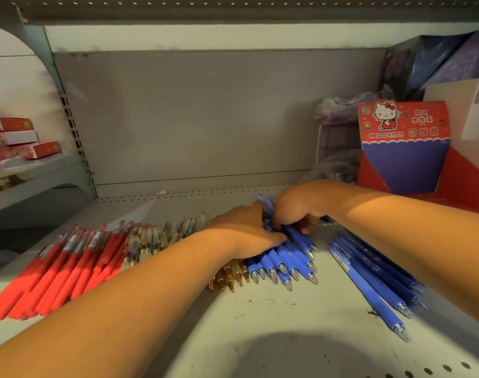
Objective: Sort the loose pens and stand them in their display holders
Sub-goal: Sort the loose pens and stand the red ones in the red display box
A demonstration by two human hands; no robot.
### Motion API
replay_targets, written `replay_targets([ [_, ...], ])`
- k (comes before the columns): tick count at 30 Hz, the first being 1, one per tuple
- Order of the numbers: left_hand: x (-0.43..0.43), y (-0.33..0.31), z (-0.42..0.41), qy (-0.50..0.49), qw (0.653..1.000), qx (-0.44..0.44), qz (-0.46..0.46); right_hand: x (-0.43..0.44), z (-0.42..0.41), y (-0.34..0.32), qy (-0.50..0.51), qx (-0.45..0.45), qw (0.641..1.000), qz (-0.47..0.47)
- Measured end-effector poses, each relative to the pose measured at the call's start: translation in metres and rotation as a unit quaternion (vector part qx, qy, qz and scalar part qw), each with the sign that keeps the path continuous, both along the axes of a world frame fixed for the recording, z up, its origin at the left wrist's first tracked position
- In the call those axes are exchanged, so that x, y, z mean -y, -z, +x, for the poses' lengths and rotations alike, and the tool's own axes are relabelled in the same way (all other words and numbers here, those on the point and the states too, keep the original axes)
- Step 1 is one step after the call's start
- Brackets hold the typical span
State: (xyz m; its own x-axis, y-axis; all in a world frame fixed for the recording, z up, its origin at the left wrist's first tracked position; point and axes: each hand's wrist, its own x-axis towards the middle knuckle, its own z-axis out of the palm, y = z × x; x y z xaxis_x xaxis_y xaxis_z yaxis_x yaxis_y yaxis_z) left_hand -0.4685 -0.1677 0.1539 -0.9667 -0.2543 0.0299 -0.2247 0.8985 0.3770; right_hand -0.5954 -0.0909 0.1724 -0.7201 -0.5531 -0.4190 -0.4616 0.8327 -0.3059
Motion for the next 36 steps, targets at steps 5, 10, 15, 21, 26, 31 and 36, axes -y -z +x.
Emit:
replay_targets([
  [5,0.006,0.002,0.002,-0.026,1.0,-0.004,0.007,-0.01,0.01,-0.007,-0.011,0.034,0.998,-0.049],
  [10,0.011,-0.002,0.0,-0.057,0.996,-0.06,0.03,-0.029,0.027,-0.016,-0.004,0.08,0.988,-0.135],
  [15,0.012,-0.009,0.001,-0.098,0.985,-0.123,0.072,-0.042,0.053,-0.011,-0.063,0.132,0.977,-0.158],
  [21,0.012,-0.013,0.006,-0.086,0.99,-0.086,0.068,-0.043,0.053,-0.012,-0.069,0.14,0.957,-0.243],
  [26,0.015,-0.016,0.017,-0.038,0.998,-0.043,0.034,-0.05,0.052,-0.01,-0.092,0.156,0.953,-0.242],
  [31,0.016,-0.034,0.024,-0.047,0.997,0.034,-0.042,-0.048,0.055,-0.011,-0.062,0.187,0.946,-0.257],
  [36,0.011,-0.038,0.026,-0.06,0.988,0.023,0.137,-0.044,0.055,-0.006,0.018,0.237,0.881,-0.409],
])
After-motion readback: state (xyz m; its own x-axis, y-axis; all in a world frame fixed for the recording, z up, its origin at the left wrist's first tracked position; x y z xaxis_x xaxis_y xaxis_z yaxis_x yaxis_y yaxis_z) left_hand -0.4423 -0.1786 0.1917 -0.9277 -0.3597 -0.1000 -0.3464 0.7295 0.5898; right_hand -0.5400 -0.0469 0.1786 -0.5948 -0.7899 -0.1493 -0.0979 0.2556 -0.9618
